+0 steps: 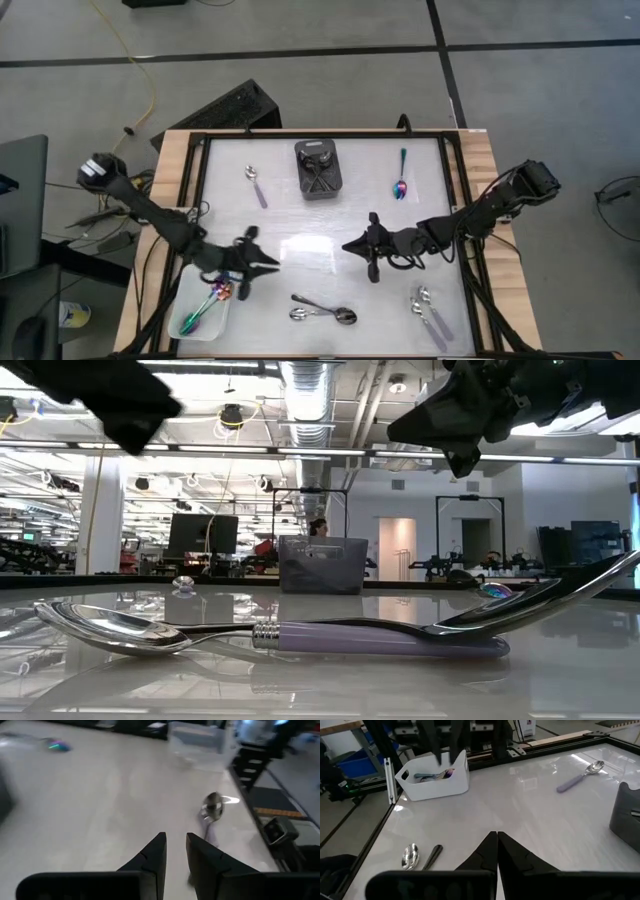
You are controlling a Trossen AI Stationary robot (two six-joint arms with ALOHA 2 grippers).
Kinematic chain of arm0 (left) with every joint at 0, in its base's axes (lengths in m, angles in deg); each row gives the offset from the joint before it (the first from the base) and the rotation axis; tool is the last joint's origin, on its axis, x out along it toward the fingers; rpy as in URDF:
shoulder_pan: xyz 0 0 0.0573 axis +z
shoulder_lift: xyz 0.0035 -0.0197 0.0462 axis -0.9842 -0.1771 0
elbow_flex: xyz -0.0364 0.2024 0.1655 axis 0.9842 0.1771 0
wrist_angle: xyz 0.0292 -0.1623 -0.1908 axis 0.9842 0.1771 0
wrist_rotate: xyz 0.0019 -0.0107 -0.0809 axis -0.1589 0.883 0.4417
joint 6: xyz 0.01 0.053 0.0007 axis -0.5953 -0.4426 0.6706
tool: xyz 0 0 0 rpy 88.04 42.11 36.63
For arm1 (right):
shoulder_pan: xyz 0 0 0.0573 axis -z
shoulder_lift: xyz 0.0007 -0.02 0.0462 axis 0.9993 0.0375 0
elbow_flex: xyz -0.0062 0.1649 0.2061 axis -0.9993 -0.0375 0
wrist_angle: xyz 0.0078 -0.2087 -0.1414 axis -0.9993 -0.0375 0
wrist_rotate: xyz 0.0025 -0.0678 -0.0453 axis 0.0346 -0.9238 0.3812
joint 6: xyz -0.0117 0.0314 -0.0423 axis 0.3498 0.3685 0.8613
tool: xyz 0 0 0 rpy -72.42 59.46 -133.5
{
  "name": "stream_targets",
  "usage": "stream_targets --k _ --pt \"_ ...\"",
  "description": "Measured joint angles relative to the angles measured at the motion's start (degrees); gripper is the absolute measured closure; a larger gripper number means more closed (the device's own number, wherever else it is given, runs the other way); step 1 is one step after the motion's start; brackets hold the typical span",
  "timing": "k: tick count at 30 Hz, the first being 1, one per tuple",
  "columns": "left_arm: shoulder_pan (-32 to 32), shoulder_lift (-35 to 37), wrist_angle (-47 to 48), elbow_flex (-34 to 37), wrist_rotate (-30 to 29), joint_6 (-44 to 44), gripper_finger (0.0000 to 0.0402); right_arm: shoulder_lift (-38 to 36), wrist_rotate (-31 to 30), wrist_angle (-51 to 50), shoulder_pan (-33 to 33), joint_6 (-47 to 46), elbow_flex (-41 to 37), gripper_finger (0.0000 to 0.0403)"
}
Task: Sort silverware by color (type)
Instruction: Put the black spoon into the black bin
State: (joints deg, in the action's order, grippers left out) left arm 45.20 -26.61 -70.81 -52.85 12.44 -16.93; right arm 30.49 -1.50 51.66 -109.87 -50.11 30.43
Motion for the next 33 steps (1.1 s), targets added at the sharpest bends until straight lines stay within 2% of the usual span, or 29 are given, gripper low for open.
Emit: stream_targets --k 7,11,15,18,21,24,27,30,33 --pt "6.41 -18.81 -25.87 -0.44 13.88 -10.38 0.0337 0.02 0.0 -1.81 -1.11 0.04 0.0 0.0372" --pt "7.95 -27.37 -28.64 -6.2 19.38 -14.26 0.0303 0.03 0.0 -3.77 -2.07 0.05 -0.01 0.0372" --pt "8.84 -35.04 -18.75 -15.88 20.38 -17.78 0.0251 0.04 -0.02 -4.91 -2.8 0.11 0.0 0.0372" --pt "9.38 -39.52 -3.83 -24.55 20.41 -19.77 0.022 0.04 -0.08 -5.0 -2.98 1.19 0.0 0.0372" --pt "9.62 -42.98 12.95 -32.93 20.42 -21.69 0.0203 0.04 -0.18 -5.11 -3.09 2.82 -0.02 0.0372" --pt "9.65 -45.24 24.03 -39.4 20.42 -22.05 0.0201 0.04 -0.26 -5.66 -3.09 3.08 0.0 0.0372" --pt "9.65 -46.31 26.96 -42.42 22.72 -23.62 0.0203 0.04 -0.29 -6.62 -3.09 3.12 -0.02 0.0372" --pt "9.41 -46.31 26.6 -42.38 26.17 -25.42 0.0208 0.04 -0.28 -6.6 -3.09 3.06 -0.02 0.0372" --pt "9.2 -46.31 27.2 -42.38 26.77 -24.7 0.0212 0.04 -0.28 -6.53 -3.09 3.04 -0.01 0.0372"
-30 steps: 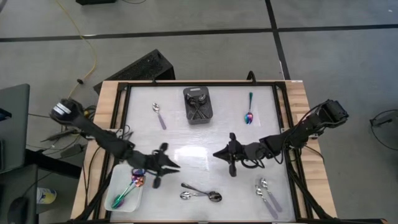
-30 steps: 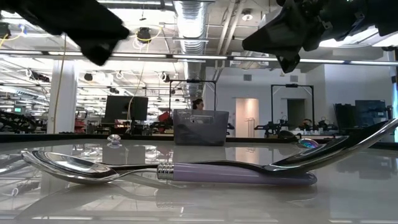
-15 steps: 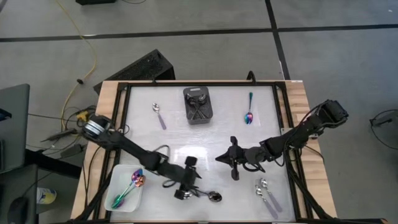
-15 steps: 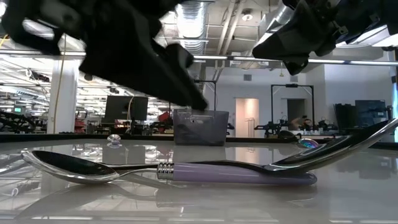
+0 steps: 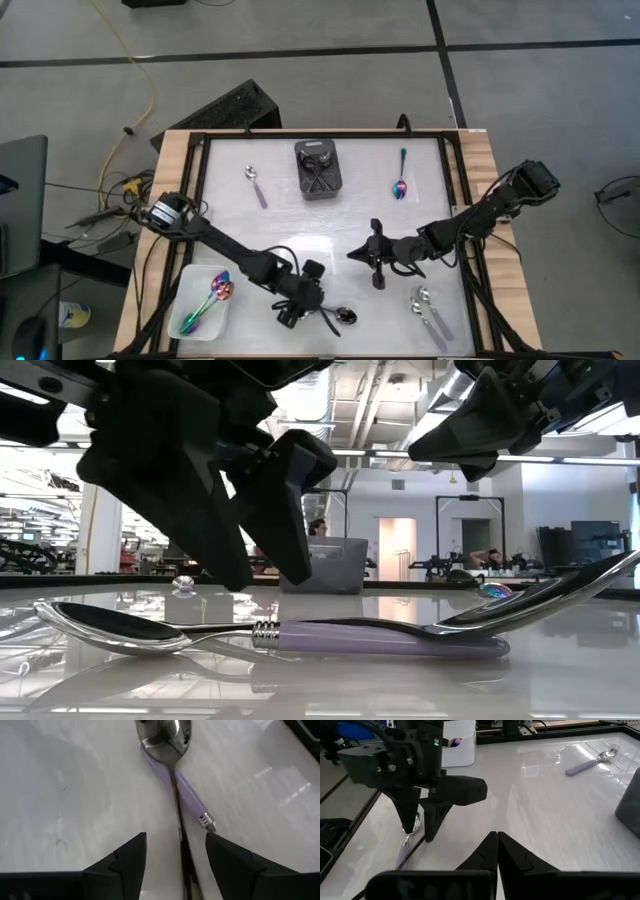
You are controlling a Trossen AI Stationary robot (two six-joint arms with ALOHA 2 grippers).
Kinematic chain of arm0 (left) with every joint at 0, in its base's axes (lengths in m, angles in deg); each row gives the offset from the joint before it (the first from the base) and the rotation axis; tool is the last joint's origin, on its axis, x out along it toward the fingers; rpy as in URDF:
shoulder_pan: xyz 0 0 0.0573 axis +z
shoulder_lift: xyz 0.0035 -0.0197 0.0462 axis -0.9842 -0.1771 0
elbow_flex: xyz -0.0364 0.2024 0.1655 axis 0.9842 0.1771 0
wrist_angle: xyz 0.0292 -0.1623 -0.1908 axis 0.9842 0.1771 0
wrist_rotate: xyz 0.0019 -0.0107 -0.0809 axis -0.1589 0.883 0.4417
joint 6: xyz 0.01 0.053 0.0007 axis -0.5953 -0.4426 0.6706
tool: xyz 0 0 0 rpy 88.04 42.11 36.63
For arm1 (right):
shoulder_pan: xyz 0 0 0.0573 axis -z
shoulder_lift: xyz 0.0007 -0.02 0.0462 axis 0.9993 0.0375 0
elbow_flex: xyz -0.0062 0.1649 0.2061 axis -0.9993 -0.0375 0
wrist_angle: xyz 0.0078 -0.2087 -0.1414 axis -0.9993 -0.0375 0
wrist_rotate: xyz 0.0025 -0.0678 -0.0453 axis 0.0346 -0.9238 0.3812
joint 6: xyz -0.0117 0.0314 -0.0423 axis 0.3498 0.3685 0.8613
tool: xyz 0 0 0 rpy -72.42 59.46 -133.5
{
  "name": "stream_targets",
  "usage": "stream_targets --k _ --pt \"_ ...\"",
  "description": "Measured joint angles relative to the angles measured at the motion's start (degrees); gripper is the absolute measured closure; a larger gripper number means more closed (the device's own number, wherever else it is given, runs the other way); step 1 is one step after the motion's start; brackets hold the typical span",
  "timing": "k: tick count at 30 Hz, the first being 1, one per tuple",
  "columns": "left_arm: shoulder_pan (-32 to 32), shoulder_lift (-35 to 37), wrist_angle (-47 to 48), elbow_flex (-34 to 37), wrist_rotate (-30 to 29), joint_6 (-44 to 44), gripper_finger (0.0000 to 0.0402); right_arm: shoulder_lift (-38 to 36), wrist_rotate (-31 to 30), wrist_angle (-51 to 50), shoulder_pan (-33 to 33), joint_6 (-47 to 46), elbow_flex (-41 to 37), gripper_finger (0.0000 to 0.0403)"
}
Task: Sort silverware by color (type)
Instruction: Put the black spoon into the black bin
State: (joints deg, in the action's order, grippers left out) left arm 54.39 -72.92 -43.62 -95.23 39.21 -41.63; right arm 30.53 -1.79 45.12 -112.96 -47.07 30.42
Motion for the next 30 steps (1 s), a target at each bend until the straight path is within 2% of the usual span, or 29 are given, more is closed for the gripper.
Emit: stream_targets --k 10,30 --pt "-0.38 -1.96 -3.66 0.05 -0.41 2.26 0.0216 0.0 0.28 0.5 -0.44 -0.5 0.01 0.0372" --pt "-0.63 -2.86 -2.56 0.04 -1.55 2.27 0.0217 0.0 0.12 0.43 -1.14 -1.07 0.01 0.0372"
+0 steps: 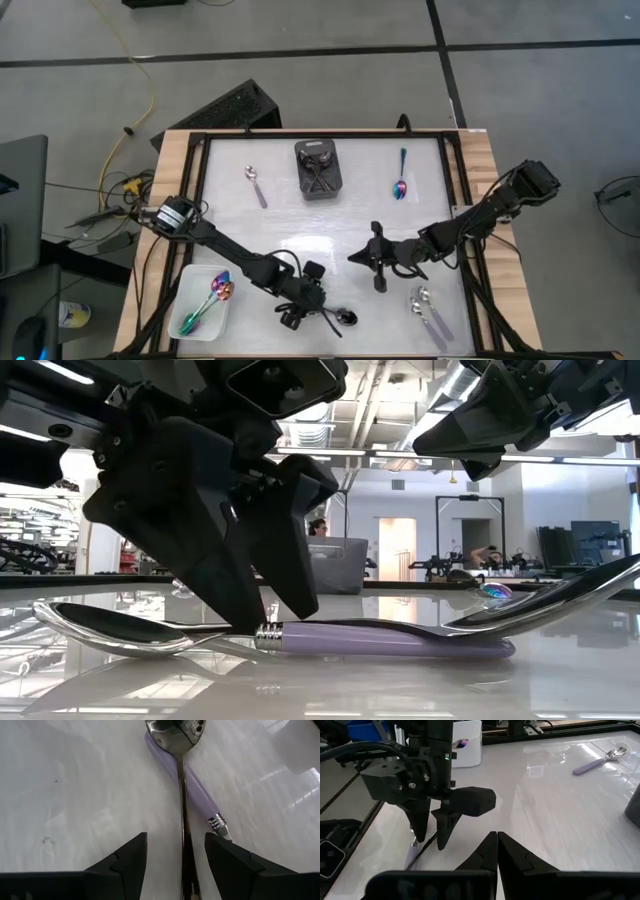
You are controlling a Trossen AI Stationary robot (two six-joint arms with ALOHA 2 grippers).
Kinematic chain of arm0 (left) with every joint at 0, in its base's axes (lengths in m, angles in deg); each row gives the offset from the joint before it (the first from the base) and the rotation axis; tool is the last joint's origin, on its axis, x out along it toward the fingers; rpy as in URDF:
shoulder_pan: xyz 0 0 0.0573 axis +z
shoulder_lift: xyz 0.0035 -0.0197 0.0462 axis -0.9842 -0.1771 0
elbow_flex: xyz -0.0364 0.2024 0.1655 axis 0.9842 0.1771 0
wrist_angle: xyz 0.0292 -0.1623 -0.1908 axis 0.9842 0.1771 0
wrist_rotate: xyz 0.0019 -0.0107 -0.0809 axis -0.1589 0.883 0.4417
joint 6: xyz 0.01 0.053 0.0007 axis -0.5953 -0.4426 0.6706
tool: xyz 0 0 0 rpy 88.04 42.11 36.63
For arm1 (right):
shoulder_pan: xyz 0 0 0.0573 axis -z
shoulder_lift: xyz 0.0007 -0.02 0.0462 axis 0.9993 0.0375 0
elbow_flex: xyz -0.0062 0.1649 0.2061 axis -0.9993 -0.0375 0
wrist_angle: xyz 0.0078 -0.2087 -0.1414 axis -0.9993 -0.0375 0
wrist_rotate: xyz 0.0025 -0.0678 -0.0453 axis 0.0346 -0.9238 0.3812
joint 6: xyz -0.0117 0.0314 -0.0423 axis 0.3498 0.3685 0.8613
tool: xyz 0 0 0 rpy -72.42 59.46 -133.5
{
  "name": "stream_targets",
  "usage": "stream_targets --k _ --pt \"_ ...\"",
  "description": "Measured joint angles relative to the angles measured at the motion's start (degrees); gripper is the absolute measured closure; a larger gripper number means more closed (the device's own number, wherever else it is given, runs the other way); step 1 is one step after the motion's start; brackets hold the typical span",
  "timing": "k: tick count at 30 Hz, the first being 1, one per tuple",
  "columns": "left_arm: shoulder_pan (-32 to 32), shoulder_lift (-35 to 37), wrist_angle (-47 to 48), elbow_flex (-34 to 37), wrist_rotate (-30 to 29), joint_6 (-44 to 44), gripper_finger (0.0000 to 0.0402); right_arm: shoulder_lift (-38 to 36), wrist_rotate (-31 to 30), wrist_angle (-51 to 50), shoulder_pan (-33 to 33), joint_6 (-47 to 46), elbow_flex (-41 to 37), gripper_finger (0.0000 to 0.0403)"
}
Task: Sort silverware by color (type)
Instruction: Put the black spoon into the black bin
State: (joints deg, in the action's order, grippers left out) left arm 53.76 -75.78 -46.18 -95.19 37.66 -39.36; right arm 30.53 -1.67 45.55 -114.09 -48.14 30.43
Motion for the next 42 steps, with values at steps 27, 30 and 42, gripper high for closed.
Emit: stream_targets --k 27,30,42 --pt "1.7 -0.3 1.14 0.18 -9.13 -2.03 0.0397 0.0 -0.07 -0.24 -0.07 0.07 0.0 0.0372" --pt "1.7 1.77 2.06 0.24 -11.31 -3.25 0.0398 0.0 -0.09 -0.23 -0.35 0.47 0.0 0.0372" --pt "2.78 13.72 21.1 0.11 -27.79 1.05 0.0399 0.0 -0.07 -0.23 -0.42 0.66 0.0 0.0372"
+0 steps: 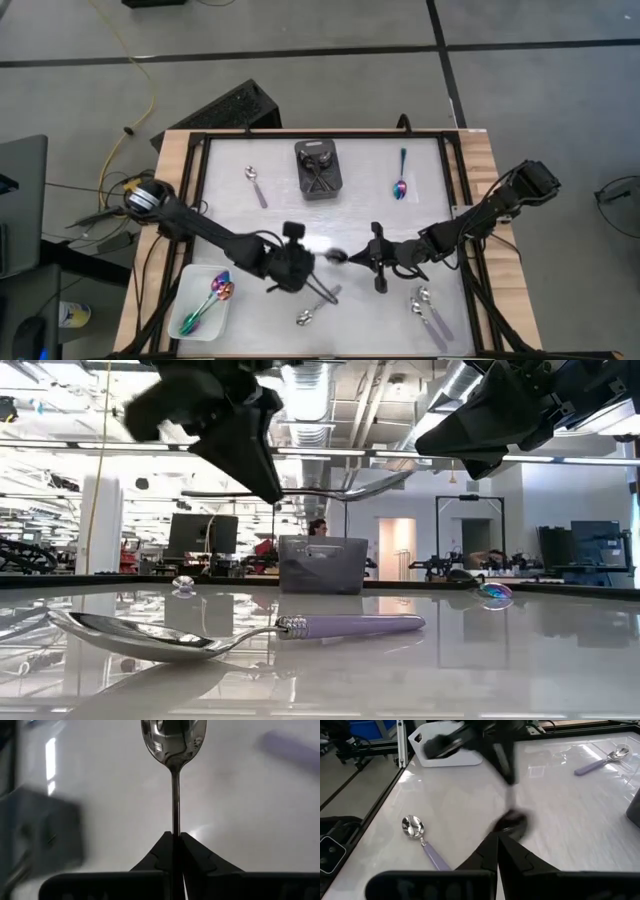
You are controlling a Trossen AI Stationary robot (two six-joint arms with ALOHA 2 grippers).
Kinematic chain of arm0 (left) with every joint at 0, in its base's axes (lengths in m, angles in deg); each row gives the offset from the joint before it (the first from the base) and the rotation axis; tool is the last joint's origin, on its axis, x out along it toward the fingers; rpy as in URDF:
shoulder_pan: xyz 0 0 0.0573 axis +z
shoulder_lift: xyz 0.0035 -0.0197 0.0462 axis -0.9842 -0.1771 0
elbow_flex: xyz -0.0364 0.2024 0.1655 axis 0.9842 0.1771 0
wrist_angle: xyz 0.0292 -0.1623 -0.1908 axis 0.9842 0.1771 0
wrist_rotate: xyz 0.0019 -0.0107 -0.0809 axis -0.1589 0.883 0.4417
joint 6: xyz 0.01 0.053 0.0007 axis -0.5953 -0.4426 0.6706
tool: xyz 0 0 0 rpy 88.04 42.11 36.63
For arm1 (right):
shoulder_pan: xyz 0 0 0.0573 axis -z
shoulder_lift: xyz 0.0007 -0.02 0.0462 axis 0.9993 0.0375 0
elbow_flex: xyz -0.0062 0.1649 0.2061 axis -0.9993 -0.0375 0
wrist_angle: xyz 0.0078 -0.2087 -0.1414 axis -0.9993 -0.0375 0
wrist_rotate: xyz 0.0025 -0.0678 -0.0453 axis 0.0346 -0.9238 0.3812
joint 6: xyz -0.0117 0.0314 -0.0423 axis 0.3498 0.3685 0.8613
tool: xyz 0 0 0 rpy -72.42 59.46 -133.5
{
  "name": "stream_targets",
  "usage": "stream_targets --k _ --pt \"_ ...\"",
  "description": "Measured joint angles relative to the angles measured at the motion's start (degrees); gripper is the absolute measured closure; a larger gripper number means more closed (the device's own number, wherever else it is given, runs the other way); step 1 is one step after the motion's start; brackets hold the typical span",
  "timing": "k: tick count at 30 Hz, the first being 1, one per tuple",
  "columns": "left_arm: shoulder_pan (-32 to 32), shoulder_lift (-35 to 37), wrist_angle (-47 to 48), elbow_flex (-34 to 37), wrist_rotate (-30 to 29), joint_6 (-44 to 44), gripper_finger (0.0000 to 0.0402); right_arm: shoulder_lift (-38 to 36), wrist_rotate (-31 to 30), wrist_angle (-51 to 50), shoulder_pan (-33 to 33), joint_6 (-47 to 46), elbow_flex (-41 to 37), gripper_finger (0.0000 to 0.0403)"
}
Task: Sort silverware by color (type)
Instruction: Put the black spoon into the black bin
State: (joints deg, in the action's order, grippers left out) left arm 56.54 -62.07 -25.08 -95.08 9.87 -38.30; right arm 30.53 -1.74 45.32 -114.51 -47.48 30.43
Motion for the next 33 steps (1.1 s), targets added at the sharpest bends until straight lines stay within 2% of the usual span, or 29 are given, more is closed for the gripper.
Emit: stream_targets --k 7,12,15,21,23,26,33 --pt "6.21 4.05 8.01 0.0 -8.49 12.32 0.0399 0.0 0.0 0.07 -0.02 0.71 0.0 0.0372" --pt "14.67 6.44 6.53 -0.02 -9.53 21.15 0.0399 0.0 0.02 0.16 0.0 3.16 0.0 0.0372" --pt "21.74 6.46 4.3 -0.07 -4.93 27.08 0.0399 0.0 0.03 0.17 0.0 4.68 0.0 0.0372" --pt "35.43 3.87 -5.45 -0.07 11.78 31.29 0.0396 0.0 0.39 0.17 0.0 8.16 0.0 0.0372" --pt "38.68 3.2 -8.51 -0.07 15.56 31.71 0.0396 0.0 0.42 0.15 0.0 9.03 0.0 0.0372" --pt "41.98 3.18 -11.83 -0.07 18.08 32.61 0.0397 0.0 0.42 0.01 0.0 9.49 0.0 0.0372" --pt "43.8 2.17 -16.61 -0.12 17.72 36.43 0.0396 -0.02 0.44 -0.02 0.04 12.15 0.0 0.0372"
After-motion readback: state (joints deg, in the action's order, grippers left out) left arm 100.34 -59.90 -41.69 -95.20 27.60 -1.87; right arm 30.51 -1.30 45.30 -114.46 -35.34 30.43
